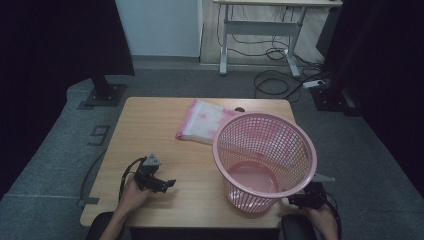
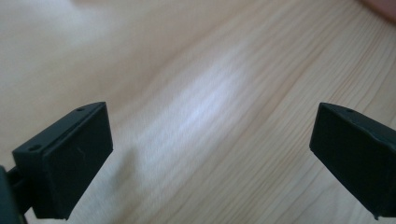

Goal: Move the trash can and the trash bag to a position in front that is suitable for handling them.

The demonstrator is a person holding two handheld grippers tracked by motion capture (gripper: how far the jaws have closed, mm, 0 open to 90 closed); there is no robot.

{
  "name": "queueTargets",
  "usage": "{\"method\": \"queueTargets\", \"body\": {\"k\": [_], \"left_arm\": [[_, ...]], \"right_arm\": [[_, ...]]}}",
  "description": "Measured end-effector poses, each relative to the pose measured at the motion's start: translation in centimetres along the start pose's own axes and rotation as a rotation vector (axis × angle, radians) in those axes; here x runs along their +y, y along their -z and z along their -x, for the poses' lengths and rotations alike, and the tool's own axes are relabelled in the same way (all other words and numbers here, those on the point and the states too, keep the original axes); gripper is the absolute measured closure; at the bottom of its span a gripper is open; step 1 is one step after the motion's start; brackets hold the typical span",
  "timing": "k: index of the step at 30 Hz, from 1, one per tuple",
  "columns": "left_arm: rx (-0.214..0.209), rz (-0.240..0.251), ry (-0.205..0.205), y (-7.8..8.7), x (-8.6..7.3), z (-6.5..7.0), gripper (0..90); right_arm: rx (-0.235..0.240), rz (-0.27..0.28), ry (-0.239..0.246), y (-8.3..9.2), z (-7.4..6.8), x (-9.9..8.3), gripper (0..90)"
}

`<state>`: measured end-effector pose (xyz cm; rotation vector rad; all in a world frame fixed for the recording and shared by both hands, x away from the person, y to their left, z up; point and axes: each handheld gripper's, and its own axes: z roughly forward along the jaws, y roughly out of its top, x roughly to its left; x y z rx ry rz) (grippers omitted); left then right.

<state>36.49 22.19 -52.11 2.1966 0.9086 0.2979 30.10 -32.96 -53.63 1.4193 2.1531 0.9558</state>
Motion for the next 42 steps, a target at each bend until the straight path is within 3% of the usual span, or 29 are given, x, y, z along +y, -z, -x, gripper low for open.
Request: {"method": "queueTargets", "body": {"k": [4, 7, 9, 12, 17, 27, 35, 42], "left_arm": [[0.016, 0.019, -0.02, 0.5, 0.9, 0.5, 0.0], [-0.001, 0.042, -0.01, 0.5, 1.4, 1.2, 0.0], [0.005, 0.043, -0.024, 0.4, 1.5, 1.6, 0.0], [0.005, 0.045, -0.037, 0.3, 1.7, 1.9, 0.0], [-0.019, 0.096, -0.029, 0.8, 2.7, 2.7, 0.0], [-0.029, 0.131, -0.058, 0.9, 3.7, 4.0, 0.0], [-0.007, 0.15, -0.03, 1.1, 3.4, 3.3, 0.0], [0.027, 0.153, -0.013, 1.4, 3.3, 2.0, 0.0]], "right_arm": [[0.019, 0.02, -0.018, 1.1, -0.2, 0.6, 11.3], [0.027, 0.063, -0.038, 2.3, -0.5, 1.5, 12.0], [-0.001, 0.061, -0.02, 2.7, -0.8, 2.1, 11.8], [0.002, 0.067, -0.019, 2.7, -0.9, 2.4, 11.8], [0.035, 0.068, -0.033, 1.6, -1.7, 3.3, 11.6], [0.098, 0.047, 0.056, -1.0, -5.3, 6.1, 11.3], [0.144, 0.043, 0.099, -3.1, -7.6, 7.9, 10.9], [0.131, 0.042, 0.132, -4.5, -8.5, 9.4, 11.0]]}}
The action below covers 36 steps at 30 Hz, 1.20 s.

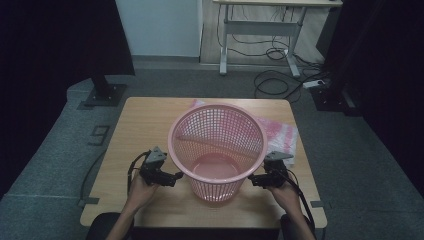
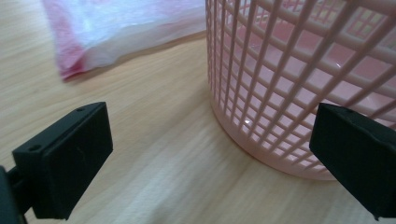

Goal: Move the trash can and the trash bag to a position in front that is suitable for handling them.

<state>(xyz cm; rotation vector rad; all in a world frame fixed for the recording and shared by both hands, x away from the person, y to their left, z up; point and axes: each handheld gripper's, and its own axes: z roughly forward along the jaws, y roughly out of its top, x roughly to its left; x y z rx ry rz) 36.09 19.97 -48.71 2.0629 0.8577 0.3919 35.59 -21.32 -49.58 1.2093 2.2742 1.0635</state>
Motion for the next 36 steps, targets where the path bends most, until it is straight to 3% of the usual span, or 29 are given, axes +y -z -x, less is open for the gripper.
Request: {"method": "queueTargets", "body": {"k": [8, 15, 20, 24, 29, 36], "left_arm": [[0.075, 0.006, 0.037, 0.7, -0.3, -2.4, 0.0], [0.125, 0.016, 0.07, 1.5, -0.9, -4.1, 0.0], [0.143, 0.028, 0.093, 2.2, -1.6, -5.1, 0.0], [0.155, 0.009, 0.083, 2.4, -2.1, -5.3, 0.0], [0.159, -0.029, 0.084, 2.4, -3.4, -5.8, 0.0], [0.161, -0.088, 0.081, 1.6, -5.5, -7.0, 0.0]], "right_arm": [[0.013, -0.002, 0.014, -2.7, -0.6, 2.3, 11.1], [0.01, -0.014, 0.057, -5.0, -1.2, 4.7, 11.2], [0.029, -0.017, 0.074, -6.3, -1.5, 6.1, 10.9], [0.049, -0.009, 0.064, -6.4, -1.0, 6.4, 10.8], [0.024, -0.029, 0.066, -5.8, 0.6, 6.3, 10.8], [-0.04, -0.022, 0.014, -3.8, 5.6, 4.7, 11.9]]}}
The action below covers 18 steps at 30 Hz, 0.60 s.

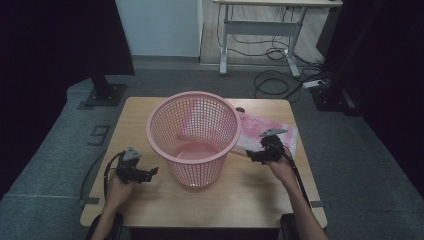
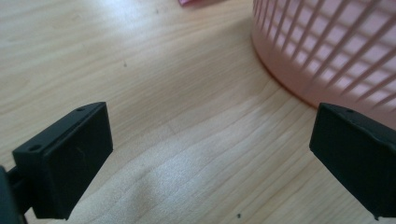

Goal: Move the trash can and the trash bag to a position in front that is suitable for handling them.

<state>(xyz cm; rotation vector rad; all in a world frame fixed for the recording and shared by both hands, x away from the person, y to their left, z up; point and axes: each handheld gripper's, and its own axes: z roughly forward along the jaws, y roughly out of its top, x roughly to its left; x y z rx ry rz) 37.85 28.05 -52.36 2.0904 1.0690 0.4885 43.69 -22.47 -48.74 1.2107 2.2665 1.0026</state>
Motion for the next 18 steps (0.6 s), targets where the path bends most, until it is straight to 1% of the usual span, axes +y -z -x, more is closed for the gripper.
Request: {"method": "queueTargets", "body": {"k": [1, 2, 3, 4, 5, 7, 10, 11, 12, 13, 14, 16, 18], "left_arm": [[0.0, -0.011, -0.013, -0.2, -0.1, 0.0, 0.0], [0.005, -0.023, -0.023, -0.5, -0.2, 0.0, 0.0], [0.01, -0.039, -0.038, -0.7, -0.3, 0.1, 0.0], [0.01, -0.039, -0.038, -0.7, -0.3, 0.1, 0.0], [0.008, -0.06, -0.055, -1.2, -0.5, 0.2, 0.0], [0.004, -0.079, -0.068, -1.4, -0.5, 0.3, 0.0], [0.004, -0.081, -0.074, -1.6, -0.6, 0.5, 0.0], [0.003, -0.094, -0.081, -1.7, -0.6, 0.5, 0.0], [0.003, -0.094, -0.081, -1.7, -0.6, 0.5, 0.0], [0.003, -0.099, -0.086, -1.8, -0.6, 0.5, 0.0], [0.001, -0.107, -0.09, -2.0, -0.7, 0.5, 0.0], [0.0, -0.119, -0.097, -2.1, -0.7, 0.6, 0.0], [0.0, -0.122, -0.1, -2.1, -0.7, 0.7, 0.0]], "right_arm": [[-0.006, 0.002, -0.028, 0.2, 0.8, -0.3, 12.1], [-0.012, -0.01, -0.057, 0.4, 1.7, -0.7, 12.2], [-0.026, -0.039, -0.082, 0.6, 2.5, -0.9, 12.4], [-0.048, -0.058, -0.094, 0.8, 3.2, -1.2, 13.0], [-0.063, -0.066, -0.095, 0.9, 3.9, -1.5, 12.9], [-0.091, -0.083, -0.113, 1.3, 5.3, -2.0, 12.6], [-0.14, -0.111, -0.14, 1.8, 7.3, -2.8, 12.6], [-0.148, -0.124, -0.152, 1.9, 7.9, -3.1, 12.6], [-0.148, -0.124, -0.152, 1.9, 7.9, -3.1, 12.6], [-0.153, -0.134, -0.164, 1.9, 8.5, -3.4, 12.7], [-0.158, -0.143, -0.194, 1.9, 9.4, -4.3, 13.7], [-0.161, -0.164, -0.218, 1.8, 9.8, -5.2, 16.2], [-0.155, -0.18, -0.226, 1.5, 10.1, -6.2, 20.0]]}}
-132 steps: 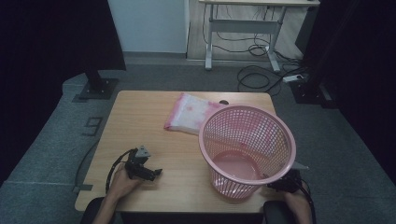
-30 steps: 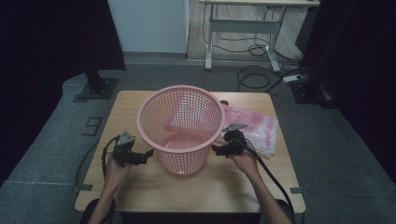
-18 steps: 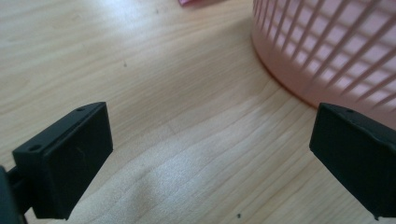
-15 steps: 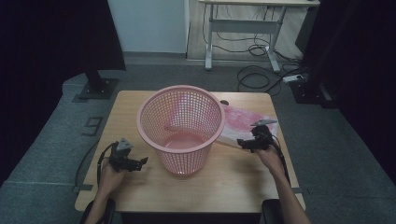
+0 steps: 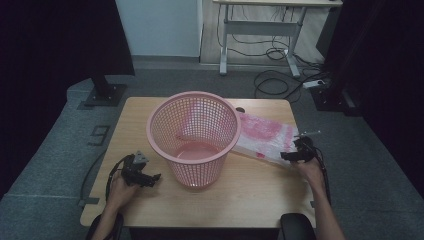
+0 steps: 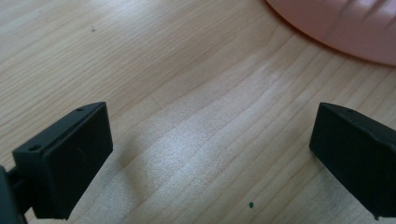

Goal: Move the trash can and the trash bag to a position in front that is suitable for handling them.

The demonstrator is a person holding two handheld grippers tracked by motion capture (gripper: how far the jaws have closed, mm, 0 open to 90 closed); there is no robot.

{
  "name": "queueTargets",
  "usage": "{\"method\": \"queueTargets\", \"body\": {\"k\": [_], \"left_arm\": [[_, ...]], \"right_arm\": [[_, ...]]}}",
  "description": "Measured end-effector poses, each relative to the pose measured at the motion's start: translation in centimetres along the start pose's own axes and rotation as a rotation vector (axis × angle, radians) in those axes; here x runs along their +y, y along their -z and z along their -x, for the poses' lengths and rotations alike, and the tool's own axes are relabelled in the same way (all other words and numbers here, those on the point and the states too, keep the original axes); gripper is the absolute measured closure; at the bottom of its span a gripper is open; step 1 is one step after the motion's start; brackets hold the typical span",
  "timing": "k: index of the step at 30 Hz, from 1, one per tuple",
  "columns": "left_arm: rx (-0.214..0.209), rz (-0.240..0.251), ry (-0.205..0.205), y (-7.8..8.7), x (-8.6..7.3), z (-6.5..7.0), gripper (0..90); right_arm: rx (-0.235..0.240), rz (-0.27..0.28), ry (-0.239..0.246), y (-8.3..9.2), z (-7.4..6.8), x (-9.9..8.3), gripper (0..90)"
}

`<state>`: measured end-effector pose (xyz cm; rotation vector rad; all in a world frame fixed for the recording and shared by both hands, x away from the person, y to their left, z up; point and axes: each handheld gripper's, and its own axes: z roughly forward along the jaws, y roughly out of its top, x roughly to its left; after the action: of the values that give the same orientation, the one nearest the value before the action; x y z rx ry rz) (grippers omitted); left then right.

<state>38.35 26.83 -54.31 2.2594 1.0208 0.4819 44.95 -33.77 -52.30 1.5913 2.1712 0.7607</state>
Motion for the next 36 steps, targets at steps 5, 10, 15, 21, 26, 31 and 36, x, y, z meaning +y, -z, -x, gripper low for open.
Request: {"method": "queueTargets", "body": {"k": [5, 10, 15, 21, 26, 31, 36], "left_arm": [[-0.021, -0.013, -0.017, -0.1, 0.0, 0.1, 0.0], [-0.035, -0.015, -0.009, -0.1, 0.0, 0.0, 0.0], [-0.043, -0.016, -0.003, -0.1, 0.0, 0.1, 0.0], [-0.053, -0.017, 0.007, -0.2, 0.0, 0.1, 0.0], [-0.063, -0.018, 0.01, -0.2, 0.0, 0.2, 0.0], [-0.086, -0.017, 0.029, -0.4, 0.0, 0.2, 0.0], [-0.086, -0.016, 0.029, -0.4, 0.0, 0.2, 0.0]], "right_arm": [[-0.007, 0.027, 0.021, -0.8, 0.2, -1.6, 33.7], [0.029, 0.047, 0.061, -0.2, -0.6, -2.1, 78.5], [0.08, 0.019, 0.053, 0.4, -2.1, -2.7, 87.2], [0.148, -0.004, 0.161, 1.8, -6.8, -4.6, 87.1], [0.195, -0.005, 0.238, 3.3, -10.5, -6.3, 63.3], [0.083, 0.062, 0.186, 5.2, -7.8, -4.2, 37.0], [0.014, 0.085, 0.075, 3.5, -2.6, -0.9, 33.9]]}}
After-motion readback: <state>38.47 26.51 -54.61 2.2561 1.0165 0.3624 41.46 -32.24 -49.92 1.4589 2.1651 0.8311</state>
